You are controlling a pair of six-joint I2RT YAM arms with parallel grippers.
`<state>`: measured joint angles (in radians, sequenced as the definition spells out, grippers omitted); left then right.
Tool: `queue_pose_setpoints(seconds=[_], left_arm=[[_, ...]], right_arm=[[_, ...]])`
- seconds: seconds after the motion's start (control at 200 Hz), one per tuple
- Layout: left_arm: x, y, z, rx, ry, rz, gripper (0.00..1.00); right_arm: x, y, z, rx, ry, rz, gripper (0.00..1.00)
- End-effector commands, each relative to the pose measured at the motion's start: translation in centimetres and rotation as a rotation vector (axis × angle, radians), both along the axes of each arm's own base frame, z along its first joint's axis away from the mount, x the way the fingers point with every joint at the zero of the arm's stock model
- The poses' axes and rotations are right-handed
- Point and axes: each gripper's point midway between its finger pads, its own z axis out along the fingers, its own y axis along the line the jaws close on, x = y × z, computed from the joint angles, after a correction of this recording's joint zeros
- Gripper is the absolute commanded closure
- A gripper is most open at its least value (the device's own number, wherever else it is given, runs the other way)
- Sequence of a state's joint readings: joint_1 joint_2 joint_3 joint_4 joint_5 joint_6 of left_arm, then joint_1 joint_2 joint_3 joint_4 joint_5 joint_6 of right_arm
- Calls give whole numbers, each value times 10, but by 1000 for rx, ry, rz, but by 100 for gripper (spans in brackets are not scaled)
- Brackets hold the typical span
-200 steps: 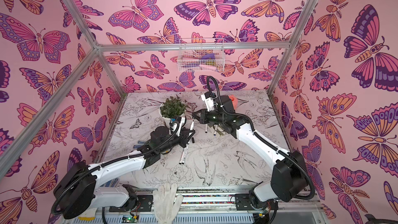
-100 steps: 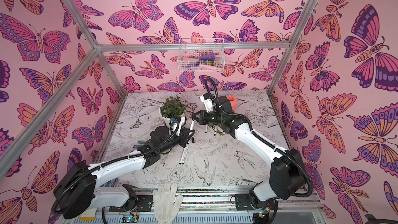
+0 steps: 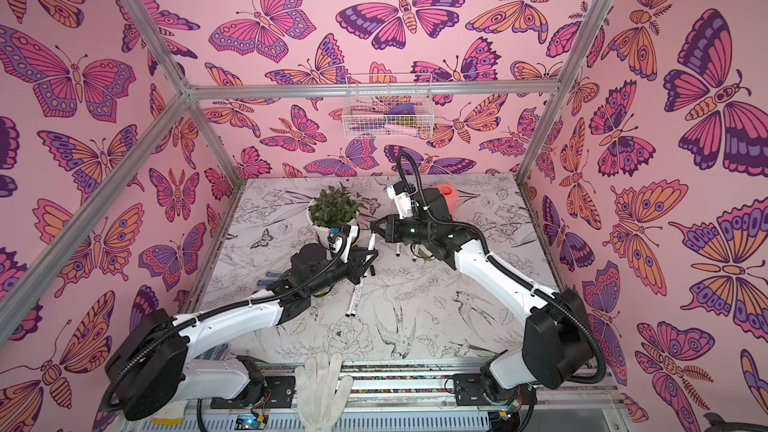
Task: Insert the pens into the pen caps
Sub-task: 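Lower the black cap onto the upright marker tip with the right gripper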
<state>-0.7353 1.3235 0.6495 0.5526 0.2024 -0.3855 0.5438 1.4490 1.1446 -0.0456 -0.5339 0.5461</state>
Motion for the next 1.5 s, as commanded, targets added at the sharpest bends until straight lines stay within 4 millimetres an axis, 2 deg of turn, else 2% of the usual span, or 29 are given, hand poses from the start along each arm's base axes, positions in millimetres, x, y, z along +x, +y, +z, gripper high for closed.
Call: queue_pose_setpoints(seconds=[0.0,0.16,0.431,0.891,1.292,1.492], left_arm=[[9,0,8,-23,-19,18,100],[6,-3,3,-19,-1,-4,100],[3,0,3,-15,-8,-1,100],[4,0,1,-9,-10,7,100],[8,2,13,-19,-50,28,100],[15,4,22,-45,-73,50,100]], right_arm=[[-7,-4,19,19,-45,6,99],[4,-8,31,36,-70,-20,100],[8,-6,33,41,-74,-6,100],[-1,-3,26,55,-38,31,100],[-14,-9,10,23,-4,38,100],[-20,-12,8,18,0,45,100]])
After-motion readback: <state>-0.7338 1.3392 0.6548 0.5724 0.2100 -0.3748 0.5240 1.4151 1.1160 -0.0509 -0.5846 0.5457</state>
